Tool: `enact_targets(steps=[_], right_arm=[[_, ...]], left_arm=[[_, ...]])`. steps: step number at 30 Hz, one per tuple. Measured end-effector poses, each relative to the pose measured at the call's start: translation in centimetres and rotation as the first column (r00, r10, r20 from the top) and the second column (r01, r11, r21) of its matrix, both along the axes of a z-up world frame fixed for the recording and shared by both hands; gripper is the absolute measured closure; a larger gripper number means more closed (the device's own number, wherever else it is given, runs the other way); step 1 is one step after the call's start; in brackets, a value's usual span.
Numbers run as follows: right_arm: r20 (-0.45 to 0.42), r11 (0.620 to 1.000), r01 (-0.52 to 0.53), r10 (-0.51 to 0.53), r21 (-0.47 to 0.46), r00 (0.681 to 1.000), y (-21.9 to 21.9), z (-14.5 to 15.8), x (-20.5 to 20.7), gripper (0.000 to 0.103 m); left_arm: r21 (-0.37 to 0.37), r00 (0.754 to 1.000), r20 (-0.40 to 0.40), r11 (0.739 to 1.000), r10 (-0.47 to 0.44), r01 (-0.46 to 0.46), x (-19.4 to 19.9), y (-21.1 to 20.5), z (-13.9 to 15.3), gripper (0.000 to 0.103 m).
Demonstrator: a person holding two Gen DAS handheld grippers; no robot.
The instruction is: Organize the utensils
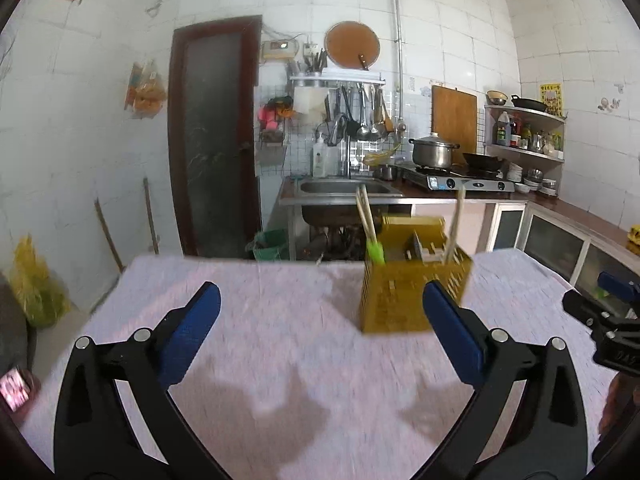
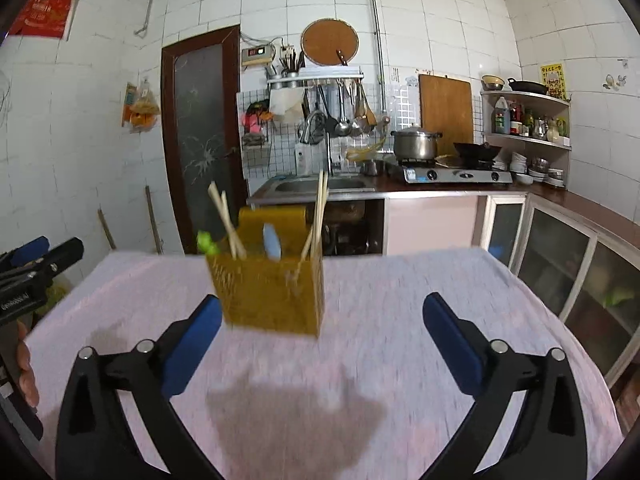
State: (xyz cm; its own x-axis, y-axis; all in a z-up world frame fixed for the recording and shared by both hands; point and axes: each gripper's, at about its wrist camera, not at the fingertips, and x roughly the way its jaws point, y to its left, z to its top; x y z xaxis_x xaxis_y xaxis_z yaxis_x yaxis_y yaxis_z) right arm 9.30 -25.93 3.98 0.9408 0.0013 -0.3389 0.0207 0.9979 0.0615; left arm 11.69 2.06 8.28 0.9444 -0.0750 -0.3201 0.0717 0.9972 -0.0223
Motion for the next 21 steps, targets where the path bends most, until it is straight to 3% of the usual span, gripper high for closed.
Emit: enact_targets(steps=[3,8,15,21], right_arm=[[-0.012,1.0,0.026,-0.026,0.005,1.0,0.3,-2.0,-1.8,0.004],[-0.002,1.0,0.028,-0.028,0.002,1.0,1.0,-5.3,-4.8,0.005],[0.053,0.999,0.023,-0.022,-0.034,0.998,2.0,-6.6,-6.6,0.005],[0.056,0.999,0.02,-0.018,-0.035,0.998,2.4,-7.4,-7.2,0.005]], left_arm=[[-0.035,1.0,-0.018,0.999,0.012,-0.013,-3.1,0.5,-2.8,0.005],[-0.007,0.999,-0.023,0.999,0.047,-0.047,-6.2,0.0,-7.0,0.005],[0.026,0.998,0.027,0.998,0.059,-0.06,-7.9,-0.6,-8.9,0.005],[0.021,0.996,0.067,0.998,0.053,-0.055,-8.4,-0.5,-8.8,0.005]])
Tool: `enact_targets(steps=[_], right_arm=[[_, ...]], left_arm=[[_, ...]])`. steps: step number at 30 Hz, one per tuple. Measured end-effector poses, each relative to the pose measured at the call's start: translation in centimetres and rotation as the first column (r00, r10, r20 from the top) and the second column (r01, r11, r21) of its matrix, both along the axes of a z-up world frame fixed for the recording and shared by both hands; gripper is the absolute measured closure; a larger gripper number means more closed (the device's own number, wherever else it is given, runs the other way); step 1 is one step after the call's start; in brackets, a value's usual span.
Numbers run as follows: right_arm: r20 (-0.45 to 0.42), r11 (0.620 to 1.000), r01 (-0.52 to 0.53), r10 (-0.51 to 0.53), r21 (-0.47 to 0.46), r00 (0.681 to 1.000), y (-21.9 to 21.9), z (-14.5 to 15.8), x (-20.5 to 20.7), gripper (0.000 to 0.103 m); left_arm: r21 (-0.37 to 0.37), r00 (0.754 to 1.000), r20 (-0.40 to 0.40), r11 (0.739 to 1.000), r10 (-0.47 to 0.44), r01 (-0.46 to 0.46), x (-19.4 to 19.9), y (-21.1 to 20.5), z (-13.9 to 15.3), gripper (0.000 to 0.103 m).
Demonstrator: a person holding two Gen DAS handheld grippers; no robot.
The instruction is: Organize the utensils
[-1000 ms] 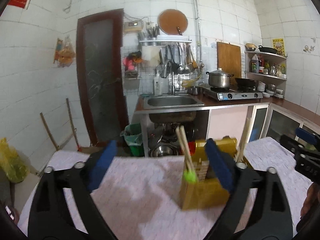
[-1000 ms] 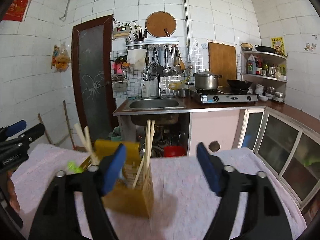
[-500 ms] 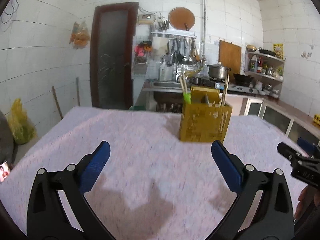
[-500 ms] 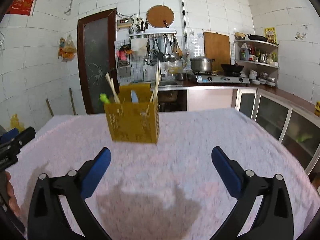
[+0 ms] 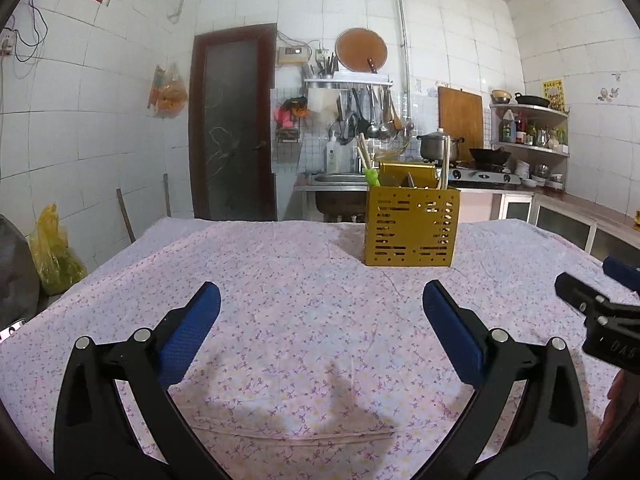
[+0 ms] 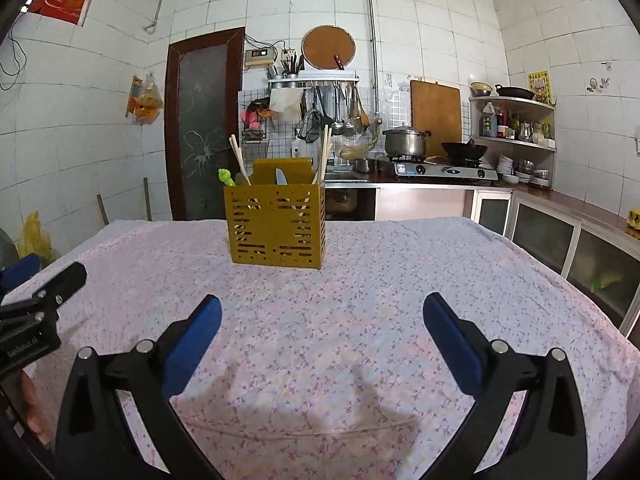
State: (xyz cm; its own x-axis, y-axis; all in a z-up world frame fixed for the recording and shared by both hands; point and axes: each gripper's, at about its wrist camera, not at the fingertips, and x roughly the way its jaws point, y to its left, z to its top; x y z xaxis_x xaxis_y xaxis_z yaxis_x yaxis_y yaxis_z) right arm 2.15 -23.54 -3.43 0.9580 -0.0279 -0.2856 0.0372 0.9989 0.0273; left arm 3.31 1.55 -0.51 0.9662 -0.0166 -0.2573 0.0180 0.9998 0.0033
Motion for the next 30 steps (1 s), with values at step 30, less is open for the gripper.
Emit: enact_targets(steps=[30], right_arm=[[0.072,0.999,0.039,-0.038,-0.014,0.997,0.2,0.5,-1.3,0.004]], left_arm=[[-0.023,0.998,0.054,0.999,-0.022,0.023,-0.8,0.3,0.1,0.005]])
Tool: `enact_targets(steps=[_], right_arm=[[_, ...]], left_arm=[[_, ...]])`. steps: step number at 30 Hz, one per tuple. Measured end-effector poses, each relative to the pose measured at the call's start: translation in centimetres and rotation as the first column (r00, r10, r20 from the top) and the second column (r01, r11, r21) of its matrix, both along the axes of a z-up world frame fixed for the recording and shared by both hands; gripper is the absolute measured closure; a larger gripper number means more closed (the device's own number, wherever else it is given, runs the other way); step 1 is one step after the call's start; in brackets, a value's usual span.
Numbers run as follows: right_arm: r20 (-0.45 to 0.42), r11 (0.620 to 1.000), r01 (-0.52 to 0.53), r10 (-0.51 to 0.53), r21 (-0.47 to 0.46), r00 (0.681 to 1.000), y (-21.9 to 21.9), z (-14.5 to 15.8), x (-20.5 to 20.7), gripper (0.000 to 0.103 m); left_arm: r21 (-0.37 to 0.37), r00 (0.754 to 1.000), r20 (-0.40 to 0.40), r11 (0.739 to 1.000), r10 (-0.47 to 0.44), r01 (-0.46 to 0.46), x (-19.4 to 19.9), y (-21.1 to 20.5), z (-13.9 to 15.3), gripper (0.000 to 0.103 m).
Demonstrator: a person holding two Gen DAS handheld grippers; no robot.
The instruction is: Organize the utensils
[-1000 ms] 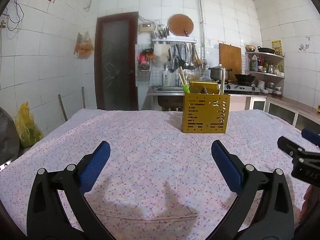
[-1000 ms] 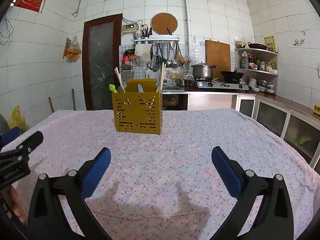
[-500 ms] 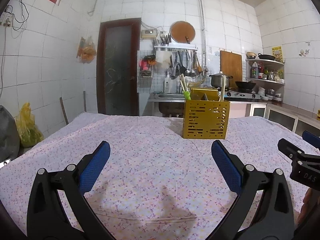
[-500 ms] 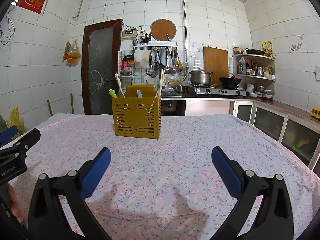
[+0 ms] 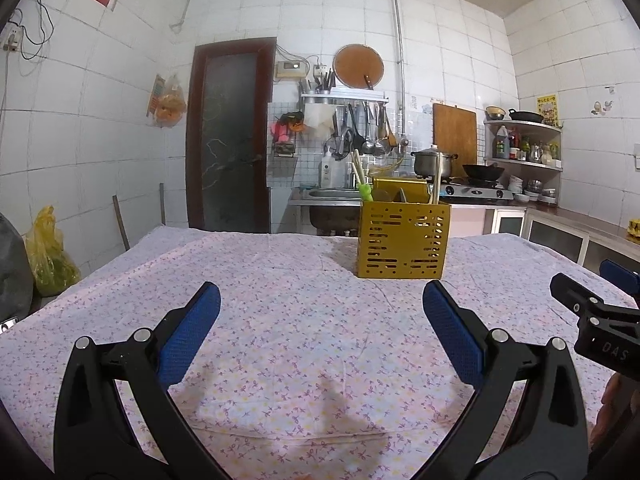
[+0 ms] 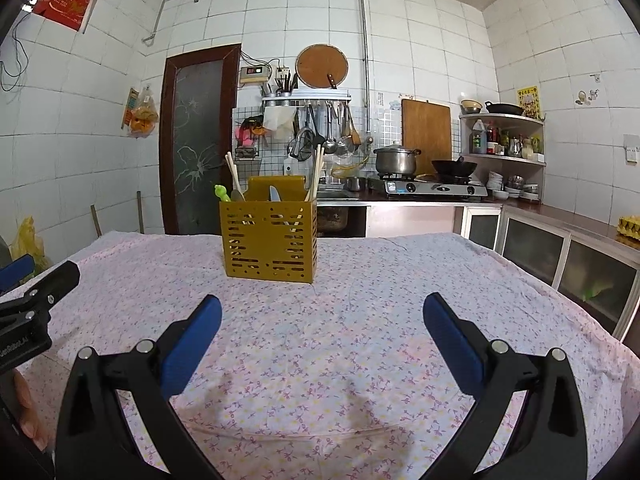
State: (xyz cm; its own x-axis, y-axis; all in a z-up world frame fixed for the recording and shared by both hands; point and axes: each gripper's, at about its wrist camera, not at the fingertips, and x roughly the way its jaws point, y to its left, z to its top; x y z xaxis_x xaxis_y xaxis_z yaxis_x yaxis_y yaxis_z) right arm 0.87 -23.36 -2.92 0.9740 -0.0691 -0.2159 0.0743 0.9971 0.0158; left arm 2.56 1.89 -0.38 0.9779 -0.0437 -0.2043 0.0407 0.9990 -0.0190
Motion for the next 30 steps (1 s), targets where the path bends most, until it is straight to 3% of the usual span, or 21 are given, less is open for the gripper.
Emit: enact_targets(steps=[30], right_arm=[[-0.003,1.0,0.004,-0.004,-0.003,1.0,-0.16,-0.04,0.08,0.004]], left_arm=[[-0.006,1.0,-0.016,1.0,-0.011,0.011,-0.03,0.09,-0.18,0.005]])
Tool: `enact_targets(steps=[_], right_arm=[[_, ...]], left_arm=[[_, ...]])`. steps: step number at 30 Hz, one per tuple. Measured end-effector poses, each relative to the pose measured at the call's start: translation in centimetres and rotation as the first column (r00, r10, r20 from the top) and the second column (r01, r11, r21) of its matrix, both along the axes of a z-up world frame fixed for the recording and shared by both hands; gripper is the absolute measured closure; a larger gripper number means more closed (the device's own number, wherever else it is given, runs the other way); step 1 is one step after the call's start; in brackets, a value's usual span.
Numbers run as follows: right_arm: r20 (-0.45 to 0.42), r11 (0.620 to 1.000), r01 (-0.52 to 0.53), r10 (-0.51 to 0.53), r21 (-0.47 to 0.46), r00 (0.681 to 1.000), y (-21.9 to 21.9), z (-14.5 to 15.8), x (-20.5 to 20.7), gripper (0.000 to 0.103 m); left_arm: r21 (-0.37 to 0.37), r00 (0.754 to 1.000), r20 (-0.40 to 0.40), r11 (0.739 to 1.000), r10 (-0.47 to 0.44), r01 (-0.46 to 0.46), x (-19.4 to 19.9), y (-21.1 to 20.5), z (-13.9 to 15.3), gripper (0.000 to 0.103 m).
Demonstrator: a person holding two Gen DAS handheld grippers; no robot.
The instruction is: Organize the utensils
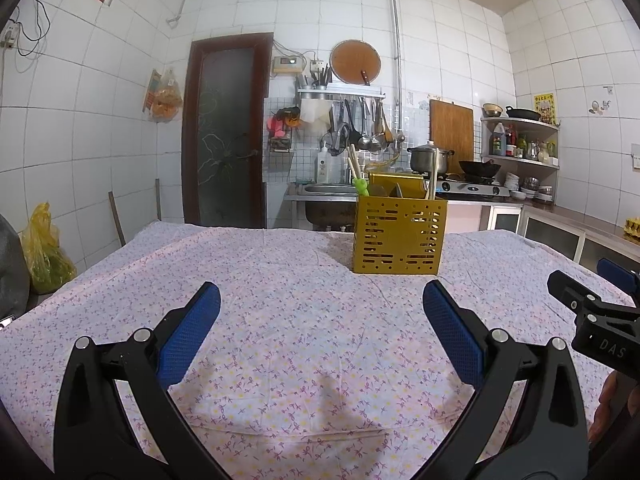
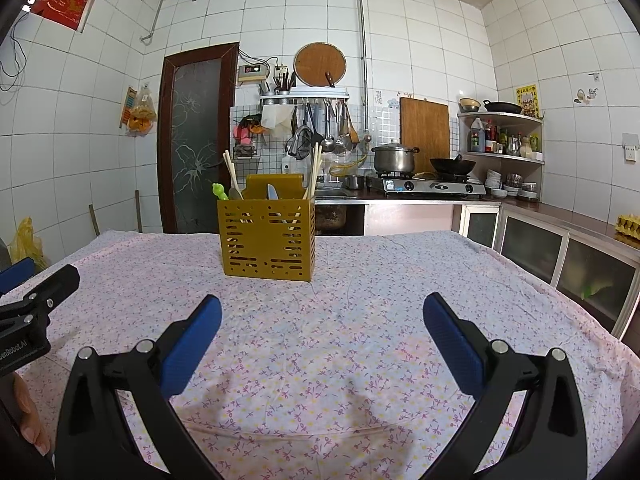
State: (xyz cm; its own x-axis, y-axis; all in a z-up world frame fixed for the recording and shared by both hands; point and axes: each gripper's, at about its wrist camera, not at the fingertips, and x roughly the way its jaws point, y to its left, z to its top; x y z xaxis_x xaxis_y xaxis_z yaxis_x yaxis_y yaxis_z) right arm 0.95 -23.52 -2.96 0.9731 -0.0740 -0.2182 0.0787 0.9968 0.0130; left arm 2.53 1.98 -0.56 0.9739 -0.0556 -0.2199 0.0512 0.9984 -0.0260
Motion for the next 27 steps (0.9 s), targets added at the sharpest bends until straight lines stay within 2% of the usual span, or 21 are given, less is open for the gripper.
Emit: enact_targets(steps=[27], right_arm=[[-0.001,1.0,0.005,-0.005,0.001,1.0,-0.2,0.04,0.07,0.004]], left_arm=[[0.003,1.0,0.003,1.0,0.0,0.0,0.0,0.02,0.06,0.005]])
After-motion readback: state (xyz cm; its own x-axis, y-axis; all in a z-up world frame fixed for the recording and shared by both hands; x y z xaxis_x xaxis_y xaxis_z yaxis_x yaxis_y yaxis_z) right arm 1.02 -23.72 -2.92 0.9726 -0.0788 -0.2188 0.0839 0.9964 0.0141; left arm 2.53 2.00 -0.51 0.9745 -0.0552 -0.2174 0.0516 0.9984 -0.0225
